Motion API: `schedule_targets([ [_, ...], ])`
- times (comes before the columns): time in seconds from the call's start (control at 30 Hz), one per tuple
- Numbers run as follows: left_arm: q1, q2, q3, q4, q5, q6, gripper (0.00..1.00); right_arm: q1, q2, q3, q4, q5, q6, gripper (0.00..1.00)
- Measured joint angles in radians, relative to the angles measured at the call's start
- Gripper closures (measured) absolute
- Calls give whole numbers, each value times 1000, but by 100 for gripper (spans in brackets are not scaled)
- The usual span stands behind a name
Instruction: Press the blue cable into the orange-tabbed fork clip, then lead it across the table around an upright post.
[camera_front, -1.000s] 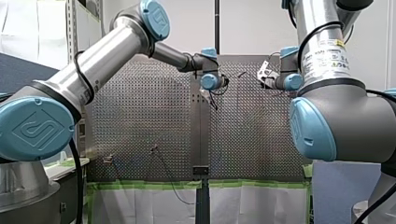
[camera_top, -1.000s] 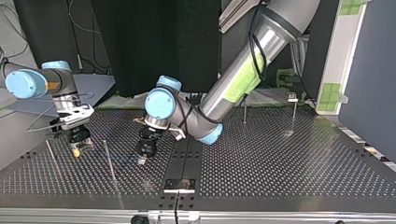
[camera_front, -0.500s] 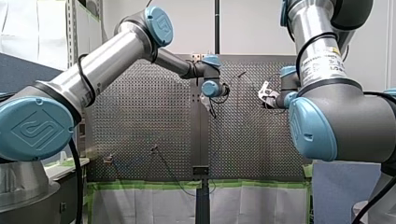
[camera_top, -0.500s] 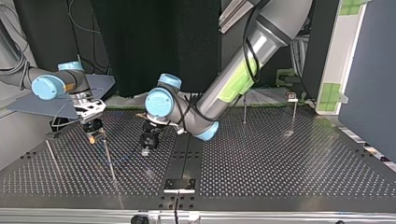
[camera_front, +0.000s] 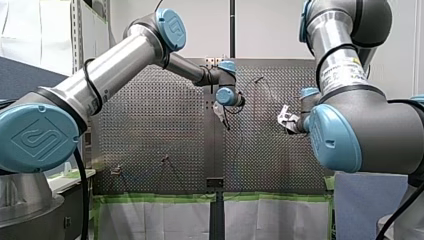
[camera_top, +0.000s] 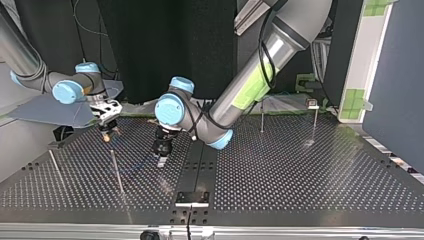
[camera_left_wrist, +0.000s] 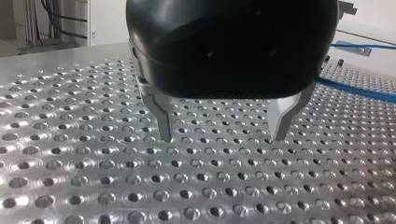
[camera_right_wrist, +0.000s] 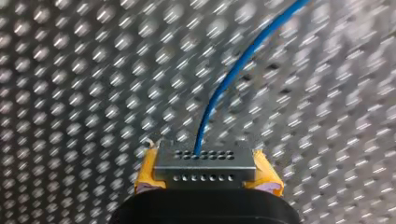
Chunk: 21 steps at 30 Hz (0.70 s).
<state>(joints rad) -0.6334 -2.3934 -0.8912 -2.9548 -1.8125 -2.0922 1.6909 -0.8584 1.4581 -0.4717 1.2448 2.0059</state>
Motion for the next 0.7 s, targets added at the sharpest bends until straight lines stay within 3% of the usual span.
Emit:
schedule_targets([
  [0.33, 1, 0, 0, 2, -3, -8, 0, 4, 110, 0, -63, 55, -8, 100],
  [0.7, 1, 0, 0, 3, -4, -11, 0, -4, 222, 0, -149, 65, -4, 100],
])
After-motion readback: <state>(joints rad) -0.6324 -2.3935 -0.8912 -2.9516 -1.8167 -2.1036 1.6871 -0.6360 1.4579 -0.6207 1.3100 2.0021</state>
